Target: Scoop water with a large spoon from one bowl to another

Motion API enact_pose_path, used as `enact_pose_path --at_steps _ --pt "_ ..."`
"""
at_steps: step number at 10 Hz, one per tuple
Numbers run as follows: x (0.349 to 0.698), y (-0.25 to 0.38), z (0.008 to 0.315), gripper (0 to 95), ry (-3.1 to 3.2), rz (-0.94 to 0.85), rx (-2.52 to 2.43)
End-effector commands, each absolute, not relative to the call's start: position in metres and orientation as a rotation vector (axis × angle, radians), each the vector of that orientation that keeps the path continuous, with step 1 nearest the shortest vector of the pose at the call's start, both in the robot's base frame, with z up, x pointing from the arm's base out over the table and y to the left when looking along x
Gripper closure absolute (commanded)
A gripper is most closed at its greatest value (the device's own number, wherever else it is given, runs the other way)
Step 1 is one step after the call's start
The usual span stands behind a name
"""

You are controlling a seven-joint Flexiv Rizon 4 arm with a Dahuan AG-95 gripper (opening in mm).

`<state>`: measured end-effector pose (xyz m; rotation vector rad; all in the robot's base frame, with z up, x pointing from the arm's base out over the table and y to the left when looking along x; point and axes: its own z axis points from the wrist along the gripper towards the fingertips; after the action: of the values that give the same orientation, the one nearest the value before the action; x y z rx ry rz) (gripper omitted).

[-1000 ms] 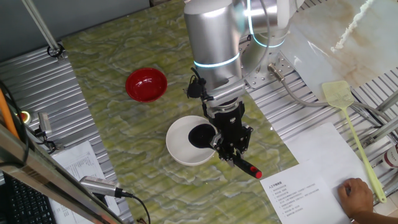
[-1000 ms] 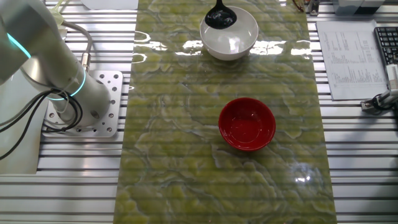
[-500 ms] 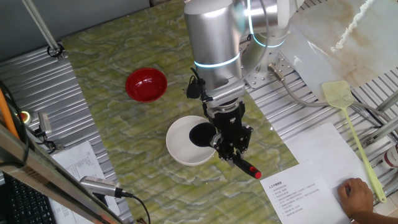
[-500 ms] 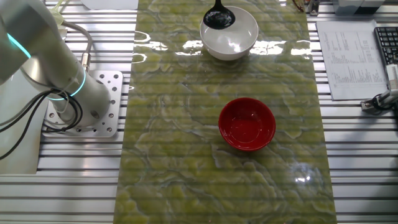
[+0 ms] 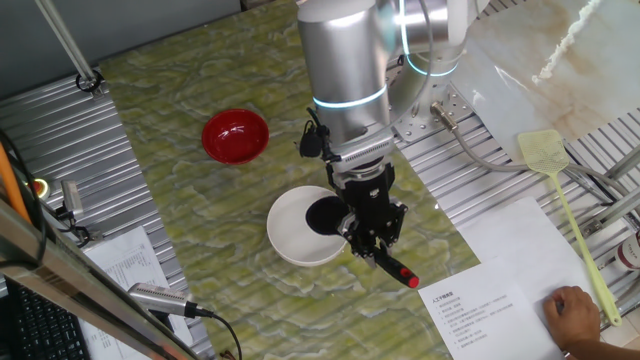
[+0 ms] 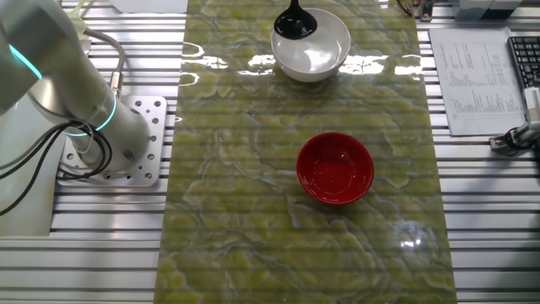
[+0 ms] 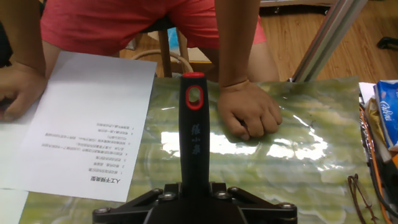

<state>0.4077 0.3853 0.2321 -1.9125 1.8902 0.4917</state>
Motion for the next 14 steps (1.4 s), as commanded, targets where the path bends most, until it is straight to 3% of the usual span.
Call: enact_pose_path --at_steps 1,14 --pt "0.409 0.386 0.233 95.0 1.892 0.491 -1.914" --pt "0.420 0.363 0.253 95.0 1.868 0.465 -1.966"
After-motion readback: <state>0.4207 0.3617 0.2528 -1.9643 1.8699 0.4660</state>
